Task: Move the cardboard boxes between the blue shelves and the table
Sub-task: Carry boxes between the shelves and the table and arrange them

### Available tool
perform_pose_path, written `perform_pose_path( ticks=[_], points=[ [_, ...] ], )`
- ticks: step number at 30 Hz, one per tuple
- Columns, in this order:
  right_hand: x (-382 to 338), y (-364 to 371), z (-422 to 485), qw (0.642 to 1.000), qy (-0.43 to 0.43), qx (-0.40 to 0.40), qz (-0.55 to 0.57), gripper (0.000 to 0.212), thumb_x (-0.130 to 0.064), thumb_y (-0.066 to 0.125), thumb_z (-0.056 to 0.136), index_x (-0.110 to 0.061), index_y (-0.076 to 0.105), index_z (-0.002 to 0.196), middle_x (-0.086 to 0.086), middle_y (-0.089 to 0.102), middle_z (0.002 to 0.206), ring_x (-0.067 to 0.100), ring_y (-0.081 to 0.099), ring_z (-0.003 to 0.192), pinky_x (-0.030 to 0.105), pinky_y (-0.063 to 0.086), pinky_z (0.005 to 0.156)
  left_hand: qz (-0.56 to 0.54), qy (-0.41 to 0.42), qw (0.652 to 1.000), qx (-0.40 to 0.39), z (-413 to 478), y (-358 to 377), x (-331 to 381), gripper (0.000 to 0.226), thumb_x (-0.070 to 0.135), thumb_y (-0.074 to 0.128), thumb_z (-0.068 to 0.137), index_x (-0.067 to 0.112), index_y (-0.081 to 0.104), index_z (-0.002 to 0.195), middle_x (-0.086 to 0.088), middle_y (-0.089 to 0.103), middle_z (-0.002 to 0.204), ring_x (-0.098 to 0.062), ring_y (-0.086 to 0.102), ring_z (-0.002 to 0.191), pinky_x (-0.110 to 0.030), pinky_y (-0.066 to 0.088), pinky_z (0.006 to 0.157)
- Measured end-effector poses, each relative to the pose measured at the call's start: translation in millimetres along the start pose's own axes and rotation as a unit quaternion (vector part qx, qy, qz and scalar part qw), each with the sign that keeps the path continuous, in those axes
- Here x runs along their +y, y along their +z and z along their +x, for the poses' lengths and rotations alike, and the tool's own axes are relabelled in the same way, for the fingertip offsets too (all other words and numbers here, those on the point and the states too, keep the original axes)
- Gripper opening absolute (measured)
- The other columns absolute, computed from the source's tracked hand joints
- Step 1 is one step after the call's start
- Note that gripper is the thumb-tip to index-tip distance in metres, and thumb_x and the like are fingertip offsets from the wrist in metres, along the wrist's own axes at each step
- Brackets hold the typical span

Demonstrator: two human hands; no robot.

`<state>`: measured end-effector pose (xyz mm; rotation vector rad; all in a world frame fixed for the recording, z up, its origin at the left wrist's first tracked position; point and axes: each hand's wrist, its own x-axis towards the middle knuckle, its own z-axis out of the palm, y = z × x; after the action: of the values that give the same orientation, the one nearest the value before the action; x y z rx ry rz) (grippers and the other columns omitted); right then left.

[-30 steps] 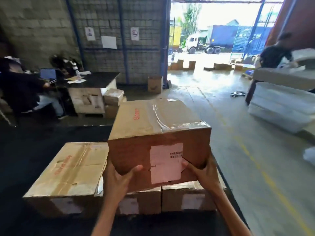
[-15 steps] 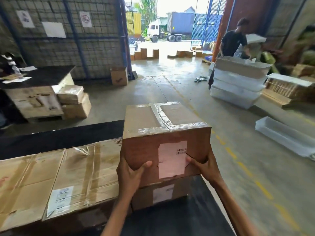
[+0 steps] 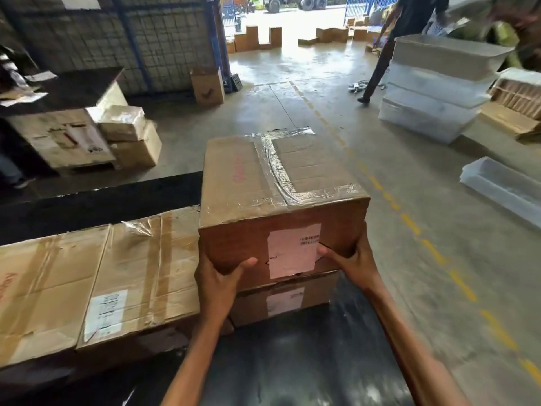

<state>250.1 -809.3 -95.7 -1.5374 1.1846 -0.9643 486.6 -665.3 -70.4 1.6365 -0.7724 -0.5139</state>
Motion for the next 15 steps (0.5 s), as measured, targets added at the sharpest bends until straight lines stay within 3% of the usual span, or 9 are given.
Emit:
perform_pose_path(
  ticks=[2, 5, 8, 11, 15],
  points=[
    [6.2, 4.6, -4.2, 1.0, 0.011, -0.009, -0.005, 0.109, -0.052, 0.088, 0.058, -0.035, 0.028, 0.146, -0.024, 0.051, 0.131, 0.01, 0.052, 0.127, 0.024, 0.049, 0.103, 0.003, -0.005, 1.0, 0.005, -4.2, -0.8, -7.3, 0.099, 0.031, 0.092, 0.065, 0.022, 0.04, 0.149, 0.007, 0.056, 0.138, -0.009, 0.051, 0.128, -0.018, 0.041, 0.105],
    [12.1, 6.2, -12.6, 0.999, 0.023, -0.022, -0.013, 0.125, -0.074, 0.086, 0.051, -0.031, 0.026, 0.152, -0.01, 0.05, 0.145, 0.017, 0.049, 0.136, 0.043, 0.044, 0.113, -0.001, -0.004, 1.0, 0.013, -11.6, 0.5, -14.9, 0.093, 0.026, 0.091, 0.066, 0.024, 0.04, 0.145, 0.007, 0.054, 0.136, -0.008, 0.049, 0.128, 0.002, 0.035, 0.093],
    [13.4, 6.8, -16.9, 0.999, 0.025, -0.021, -0.018, 0.124, -0.07, 0.087, 0.056, -0.027, 0.025, 0.155, -0.004, 0.049, 0.15, 0.017, 0.048, 0.138, 0.046, 0.043, 0.115, -0.011, 0.003, 1.0, 0.007, -15.7, 1.6, -19.4, 0.098, 0.037, 0.086, 0.066, 0.038, 0.028, 0.144, 0.011, 0.049, 0.139, -0.007, 0.045, 0.133, -0.018, 0.036, 0.108],
    [14.6, 7.3, -14.6, 0.999, 0.028, -0.019, -0.023, 0.113, -0.05, 0.086, 0.064, -0.026, 0.024, 0.155, -0.007, 0.048, 0.146, 0.014, 0.048, 0.136, 0.044, 0.043, 0.116, -0.002, 0.007, 1.0, 0.006, -13.8, 0.9, -24.7, 0.102, 0.041, 0.085, 0.066, 0.03, 0.03, 0.152, 0.01, 0.048, 0.141, -0.008, 0.044, 0.135, -0.027, 0.035, 0.112],
    [17.4, 9.2, -17.6, 0.999, 0.032, -0.008, -0.023, 0.101, -0.054, 0.087, 0.065, -0.036, 0.031, 0.147, -0.011, 0.054, 0.141, 0.009, 0.054, 0.13, 0.042, 0.047, 0.112, 0.008, 0.012, 1.0, 0.01, -15.6, -1.1, -40.6, 0.097, 0.041, 0.084, 0.074, 0.025, 0.033, 0.154, 0.005, 0.049, 0.15, -0.009, 0.047, 0.138, -0.041, 0.038, 0.118]
  ],
)
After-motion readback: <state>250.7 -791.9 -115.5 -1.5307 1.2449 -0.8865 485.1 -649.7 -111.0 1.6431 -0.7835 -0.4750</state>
